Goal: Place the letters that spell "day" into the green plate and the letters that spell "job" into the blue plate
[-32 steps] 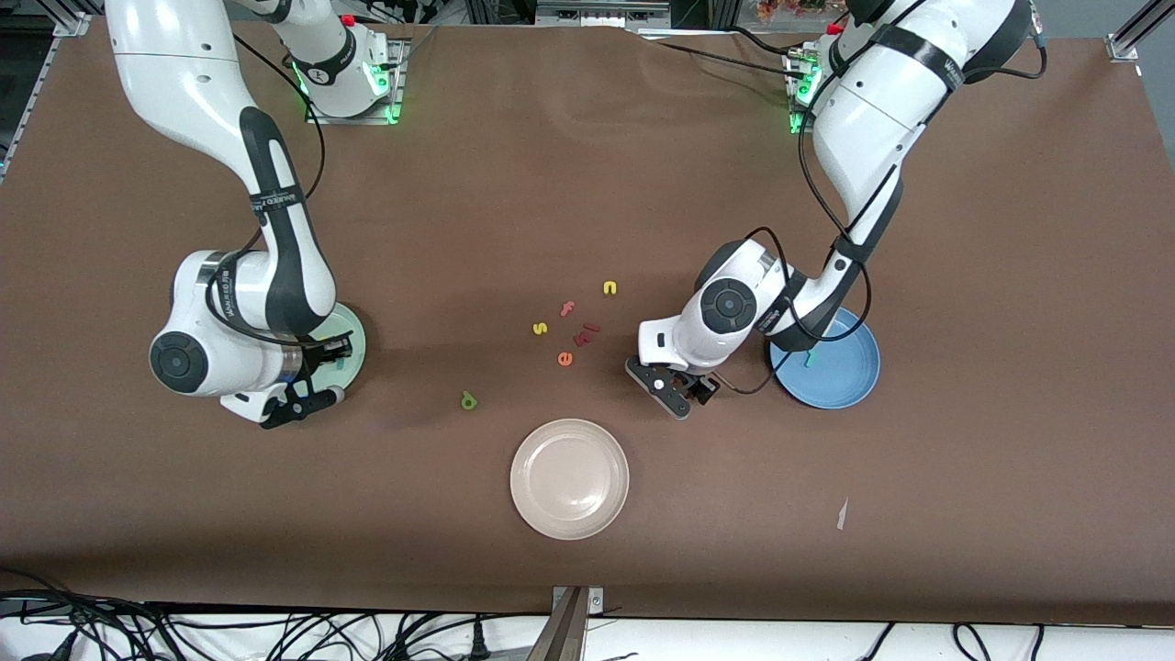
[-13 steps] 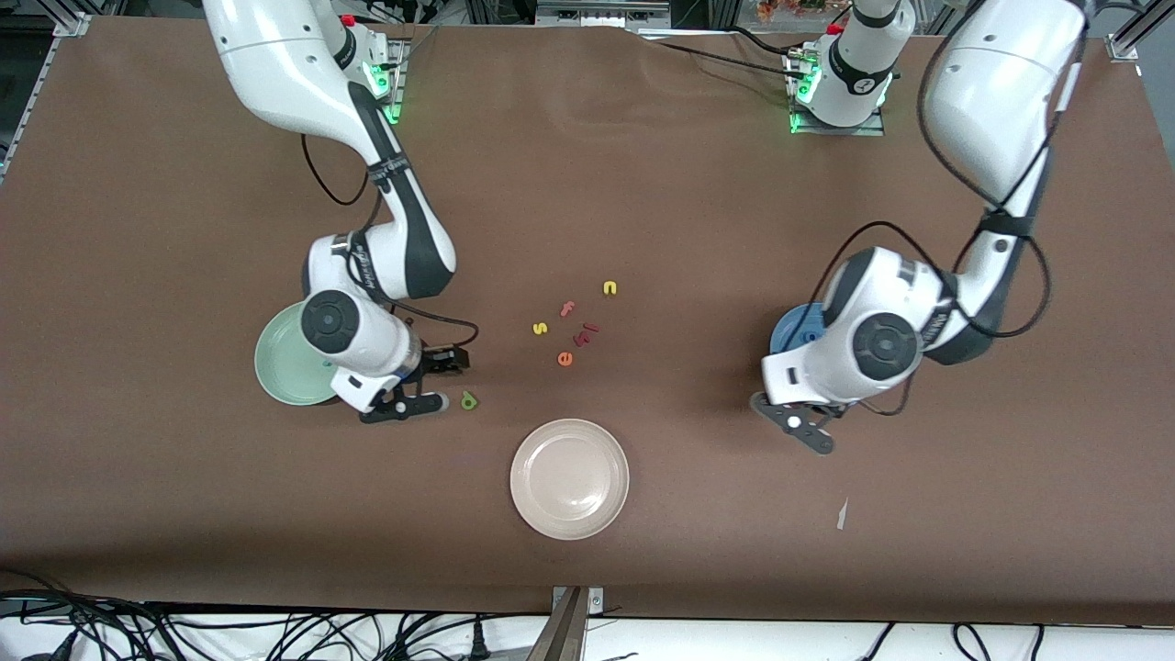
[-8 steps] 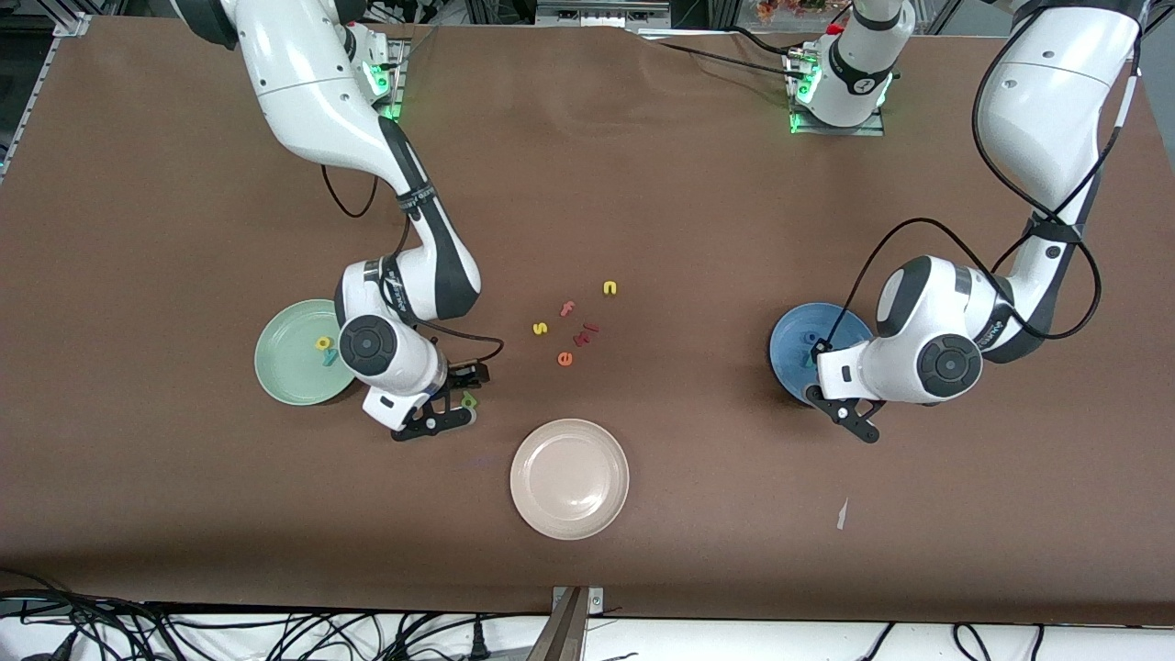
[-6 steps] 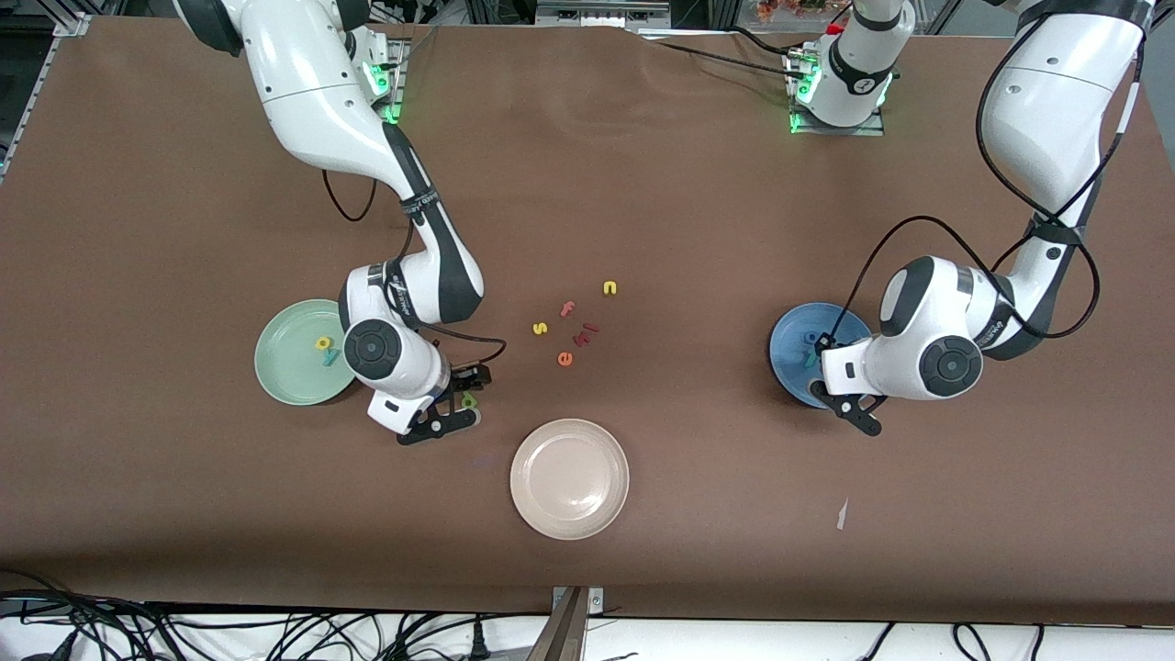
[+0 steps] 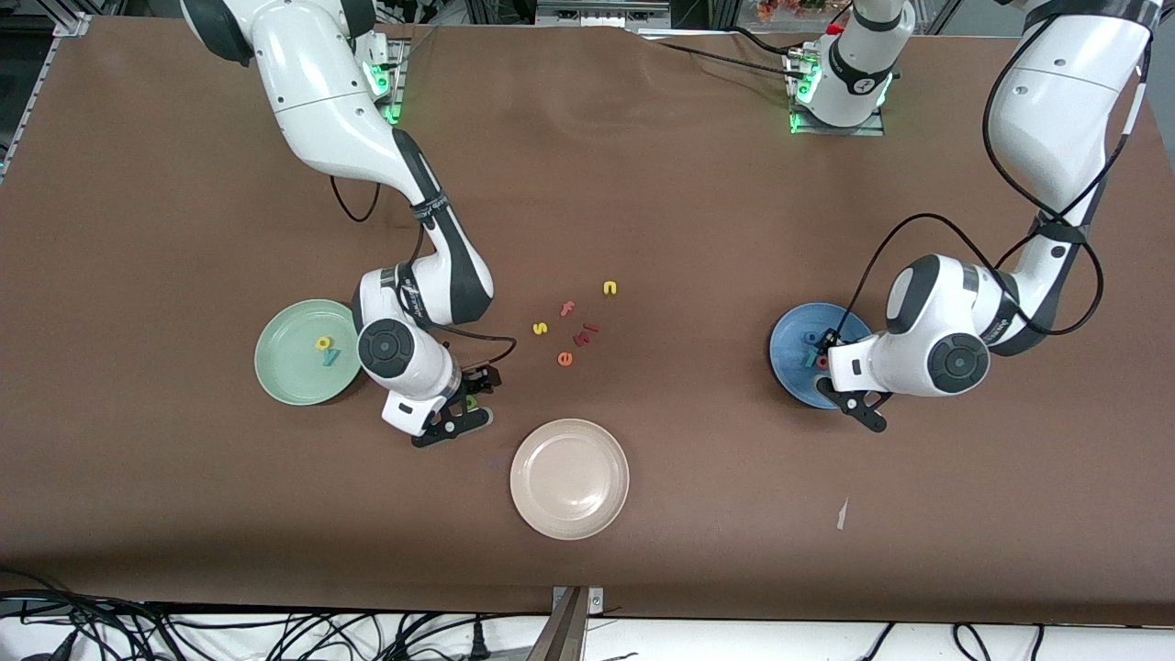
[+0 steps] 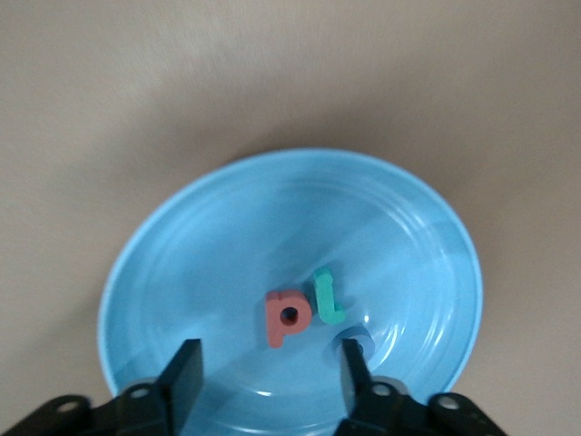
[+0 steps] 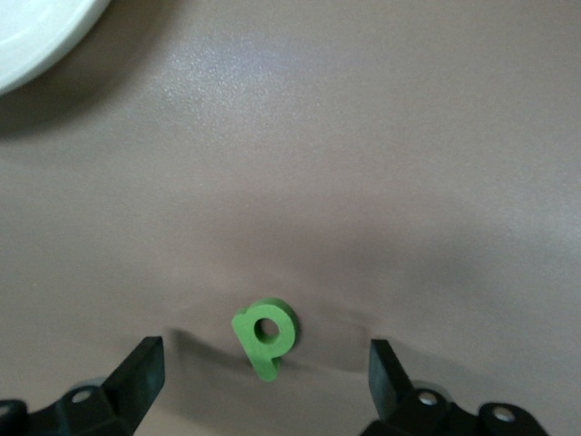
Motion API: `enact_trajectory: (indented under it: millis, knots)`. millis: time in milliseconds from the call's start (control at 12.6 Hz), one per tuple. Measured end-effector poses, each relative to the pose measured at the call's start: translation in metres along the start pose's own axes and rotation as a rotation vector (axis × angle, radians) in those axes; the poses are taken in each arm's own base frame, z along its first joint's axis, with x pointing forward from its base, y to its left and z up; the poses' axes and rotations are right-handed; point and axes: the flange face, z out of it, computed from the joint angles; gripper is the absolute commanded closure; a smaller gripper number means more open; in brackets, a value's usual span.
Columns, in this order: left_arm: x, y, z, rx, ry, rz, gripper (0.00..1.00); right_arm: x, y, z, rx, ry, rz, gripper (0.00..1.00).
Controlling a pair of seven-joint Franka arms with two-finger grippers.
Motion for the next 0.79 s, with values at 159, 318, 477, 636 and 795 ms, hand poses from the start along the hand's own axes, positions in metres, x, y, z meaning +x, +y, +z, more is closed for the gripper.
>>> enact_trajectory:
  millis: [159,318,477,636,795]
  knots:
    - [0.003,0.001,-0.04,0.037,0.047,0.001,0.0,0.0,-0.001,0.001,-0.002,-0.001,-0.012,0.12]
    - [0.001,0.007,-0.093,0.057,0.046,-0.016,0.0,0.0,0.0,0.002,-0.003,-0.003,-0.033,0.3]
    - [-0.002,0.024,-0.155,0.058,0.018,-0.097,0.0,-0.001,0.0,0.003,-0.005,-0.005,-0.049,0.39]
    - [-0.005,0.051,-0.204,0.057,0.009,-0.19,0.0,0.0,0.002,0.002,-0.009,-0.002,-0.05,0.47]
    - [-0.014,0.068,-0.235,0.069,0.01,-0.227,0.0,0.001,0.001,0.001,-0.009,-0.001,-0.052,0.53]
